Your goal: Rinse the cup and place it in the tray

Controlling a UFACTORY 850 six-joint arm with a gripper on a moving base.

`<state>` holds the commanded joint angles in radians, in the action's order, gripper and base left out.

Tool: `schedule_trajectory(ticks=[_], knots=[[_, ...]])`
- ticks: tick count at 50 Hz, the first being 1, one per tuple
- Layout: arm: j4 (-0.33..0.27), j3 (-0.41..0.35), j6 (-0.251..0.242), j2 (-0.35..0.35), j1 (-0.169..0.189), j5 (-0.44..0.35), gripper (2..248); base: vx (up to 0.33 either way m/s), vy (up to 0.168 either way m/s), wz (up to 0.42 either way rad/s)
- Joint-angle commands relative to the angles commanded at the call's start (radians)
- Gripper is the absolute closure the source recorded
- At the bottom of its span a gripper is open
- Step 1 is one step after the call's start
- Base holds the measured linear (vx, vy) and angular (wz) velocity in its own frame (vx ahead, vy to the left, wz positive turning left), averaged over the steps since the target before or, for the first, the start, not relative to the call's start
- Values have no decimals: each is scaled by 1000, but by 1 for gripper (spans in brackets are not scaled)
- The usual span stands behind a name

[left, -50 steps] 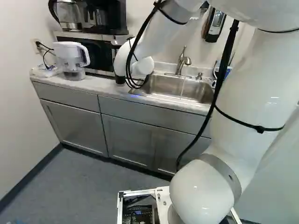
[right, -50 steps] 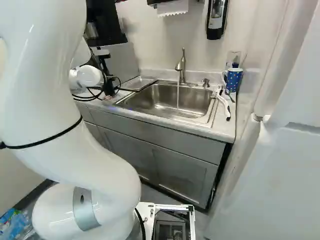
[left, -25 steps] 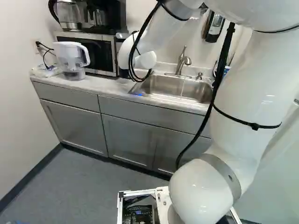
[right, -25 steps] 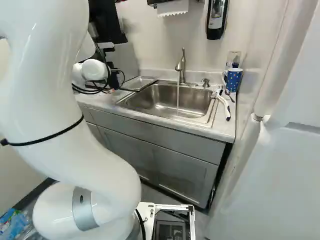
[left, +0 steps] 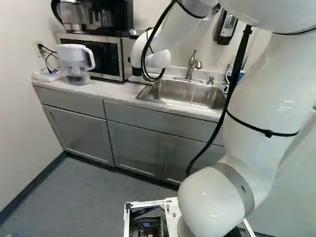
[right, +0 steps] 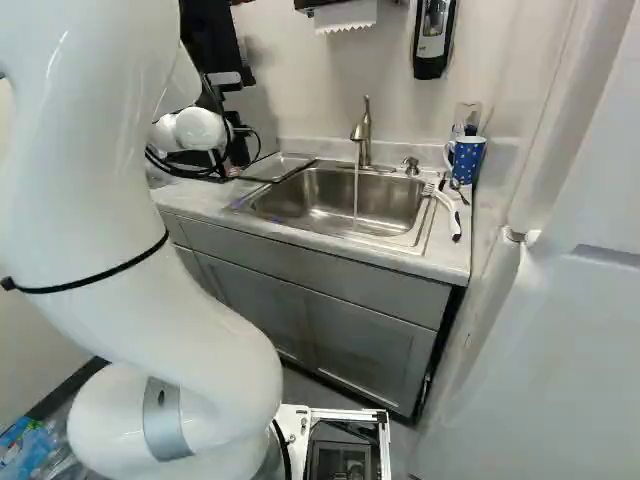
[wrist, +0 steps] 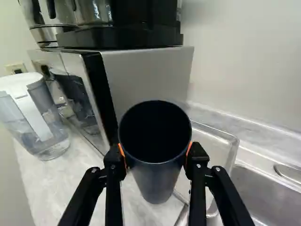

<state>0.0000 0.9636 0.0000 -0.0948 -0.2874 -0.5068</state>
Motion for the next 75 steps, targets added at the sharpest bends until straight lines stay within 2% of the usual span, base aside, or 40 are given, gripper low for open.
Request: schedule_trajectory(ticks=[75], knots=[[0, 25, 0, -24, 214, 0, 124, 0, 0, 0]])
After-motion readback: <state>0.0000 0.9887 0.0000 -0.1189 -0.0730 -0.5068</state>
